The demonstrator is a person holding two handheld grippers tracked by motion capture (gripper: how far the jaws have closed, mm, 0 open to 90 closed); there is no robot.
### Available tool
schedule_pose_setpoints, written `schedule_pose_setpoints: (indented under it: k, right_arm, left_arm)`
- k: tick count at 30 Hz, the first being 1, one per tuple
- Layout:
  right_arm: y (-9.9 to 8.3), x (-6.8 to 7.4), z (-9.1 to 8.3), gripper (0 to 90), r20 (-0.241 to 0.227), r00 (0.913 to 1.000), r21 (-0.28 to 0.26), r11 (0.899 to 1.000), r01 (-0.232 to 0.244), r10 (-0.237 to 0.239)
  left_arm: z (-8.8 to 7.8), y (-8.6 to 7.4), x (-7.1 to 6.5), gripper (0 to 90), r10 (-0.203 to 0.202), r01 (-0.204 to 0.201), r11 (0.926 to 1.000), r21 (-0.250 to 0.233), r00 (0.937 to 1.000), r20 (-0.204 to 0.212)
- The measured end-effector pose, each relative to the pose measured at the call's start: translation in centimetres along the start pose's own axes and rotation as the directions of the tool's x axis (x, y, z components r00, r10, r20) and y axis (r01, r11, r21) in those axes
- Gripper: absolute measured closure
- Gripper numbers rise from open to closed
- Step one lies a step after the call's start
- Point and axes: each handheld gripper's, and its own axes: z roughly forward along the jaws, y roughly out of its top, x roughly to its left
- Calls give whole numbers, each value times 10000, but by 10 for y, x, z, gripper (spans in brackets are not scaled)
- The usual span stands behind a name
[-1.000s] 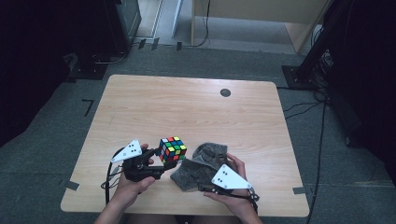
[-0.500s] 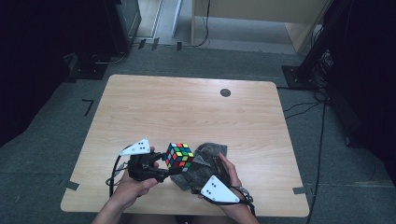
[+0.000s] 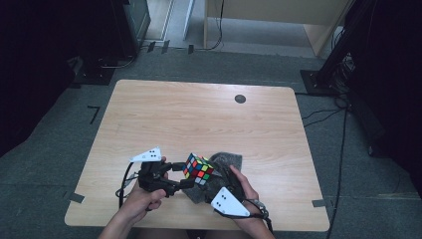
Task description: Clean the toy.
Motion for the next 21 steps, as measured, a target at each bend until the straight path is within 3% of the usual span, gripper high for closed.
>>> schedule_pose_setpoints:
  k: [3,6,10,11,14,15,16,17,19,20,21]
  right_arm:
    - [-7,-11,-3,342,176,9946,174,9945,-1030,1027]
    - [-8,-20,-6,342,332,9807,291,9807,-1935,1925]
    - [-3,-30,-11,342,346,9409,346,9405,-3379,3368]
    - [-2,-33,-12,342,252,9203,386,9195,-3911,3904]
    - [3,-39,-15,342,69,8580,580,8564,-5131,5136]
    - [5,-41,-16,342,3,8355,617,8339,-5485,5495]
    - [7,-42,-16,342,-67,8133,652,8119,-5802,5818]
    - [8,-43,-16,341,-123,7969,695,7955,-6019,6040]
    - [12,-44,-16,342,-294,7531,871,7522,-6531,6573]
    - [13,-44,-16,341,-362,7337,961,7331,-6733,6785]
    - [14,-44,-16,341,-508,7032,1116,7037,-7017,7092]
  left_arm:
    - [-4,-1,3,140,273,-284,9993,-227,9985,-474]
    - [-3,-4,2,134,803,-824,9965,-131,9899,-1169]
    - [0,-9,1,127,1524,-1589,9872,-154,9663,-2074]
    - [1,-11,0,127,1730,-1820,9831,-180,9572,-2320]
    - [5,-16,-3,127,2501,-2611,9653,28,9212,-2981]
    - [7,-18,-5,128,2793,-2891,9571,167,9064,-3170]
    - [8,-19,-6,135,3003,-3071,9511,317,8963,-3264]
    - [11,-21,-8,137,3335,-3344,9408,560,8830,-3302]
    - [16,-23,-13,137,3828,-3779,9219,849,8555,-3488]
    - [19,-25,-16,137,4132,-4050,9087,1013,8376,-3575]
    - [21,-26,-18,136,4325,-4227,8994,1112,8235,-3671]
